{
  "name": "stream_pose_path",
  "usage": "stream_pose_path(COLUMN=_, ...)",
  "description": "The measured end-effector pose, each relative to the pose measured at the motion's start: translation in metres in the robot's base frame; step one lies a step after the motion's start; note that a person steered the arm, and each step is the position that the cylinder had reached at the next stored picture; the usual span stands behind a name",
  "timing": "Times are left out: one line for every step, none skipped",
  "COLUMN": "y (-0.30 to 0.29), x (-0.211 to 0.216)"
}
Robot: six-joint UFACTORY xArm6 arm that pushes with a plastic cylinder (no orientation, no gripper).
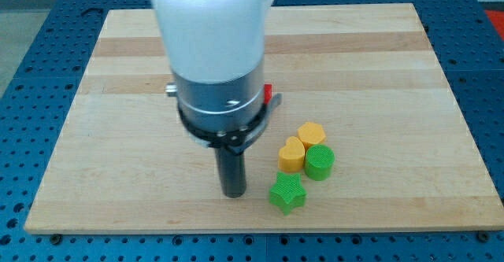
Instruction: Push green star closer to green circle
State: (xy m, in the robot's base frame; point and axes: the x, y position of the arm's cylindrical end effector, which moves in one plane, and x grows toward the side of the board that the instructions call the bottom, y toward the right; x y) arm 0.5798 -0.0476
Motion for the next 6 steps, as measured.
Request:
stream_pose_path(y=-0.003, x=0.023)
stream_pose_path(y=0.002, x=0.039)
stream_pose_path(y=0.038, x=0.039)
stream_pose_path(y=0.071, x=0.031)
stream_pose_path(y=0.081, x=0.022)
stream_pose_path(y=0.081, x=0.016)
